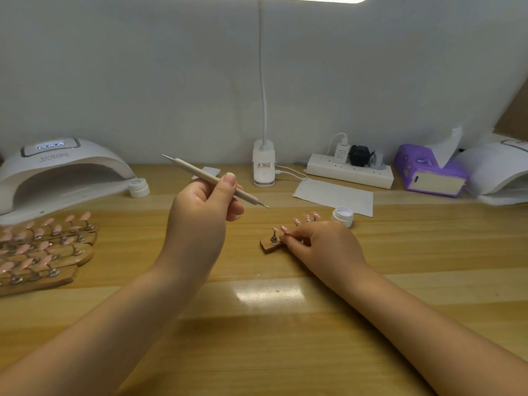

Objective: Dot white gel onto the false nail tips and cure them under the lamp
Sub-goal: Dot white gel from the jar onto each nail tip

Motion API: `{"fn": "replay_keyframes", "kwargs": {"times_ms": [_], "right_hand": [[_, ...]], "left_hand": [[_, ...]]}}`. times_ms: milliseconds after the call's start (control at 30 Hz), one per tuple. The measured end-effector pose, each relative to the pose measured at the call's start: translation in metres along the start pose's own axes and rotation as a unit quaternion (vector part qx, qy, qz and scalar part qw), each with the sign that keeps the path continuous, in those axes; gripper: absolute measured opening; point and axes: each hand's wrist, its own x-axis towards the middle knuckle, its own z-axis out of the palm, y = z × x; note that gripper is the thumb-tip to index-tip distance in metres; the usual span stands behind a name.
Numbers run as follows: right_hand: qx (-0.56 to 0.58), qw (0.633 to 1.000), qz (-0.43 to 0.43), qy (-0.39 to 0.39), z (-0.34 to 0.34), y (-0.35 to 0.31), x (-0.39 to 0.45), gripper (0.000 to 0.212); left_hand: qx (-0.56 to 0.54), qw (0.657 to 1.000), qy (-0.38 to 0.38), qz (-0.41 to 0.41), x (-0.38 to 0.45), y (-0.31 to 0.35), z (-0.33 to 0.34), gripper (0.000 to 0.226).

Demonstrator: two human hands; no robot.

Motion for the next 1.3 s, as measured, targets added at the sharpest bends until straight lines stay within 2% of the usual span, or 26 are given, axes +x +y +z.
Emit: {"fn": "replay_keyframes", "kwargs": {"times_ms": [200, 333, 600, 833, 1000, 1133, 1300], "right_hand": [[0.038, 0.998, -0.019, 0.054, -0.001, -0.004, -0.006, 0.022], [0.123, 0.988, -0.017, 0.093, -0.003, -0.007, -0.008, 0.018], [0.281, 0.955, 0.003, 0.094, -0.01, -0.009, -0.006, 0.004], [0.403, 0.91, -0.043, 0.084, -0.02, -0.024, -0.01, 0.005], [0.404, 0.903, -0.095, 0.105, -0.022, -0.03, -0.012, 0.007], [0.39, 0.909, -0.1, 0.107, -0.018, -0.029, -0.014, 0.008], [0.371, 0.919, -0.087, 0.1, -0.01, -0.024, -0.015, 0.01]], "left_hand": [[0.013, 0.999, -0.011, 0.051, -0.003, 0.0, 0.001, 0.024], [0.008, 0.998, -0.014, 0.067, -0.004, 0.002, 0.0, 0.025], [0.01, 0.996, -0.014, 0.091, -0.007, 0.005, 0.001, 0.024], [0.073, 0.98, -0.014, 0.183, -0.014, 0.01, 0.002, 0.017], [0.077, 0.97, -0.025, 0.228, -0.017, 0.009, 0.003, 0.012], [0.071, 0.962, -0.03, 0.264, -0.018, 0.007, 0.003, 0.005], [0.047, 0.968, -0.037, 0.245, -0.018, 0.0, 0.004, 0.004]]}}
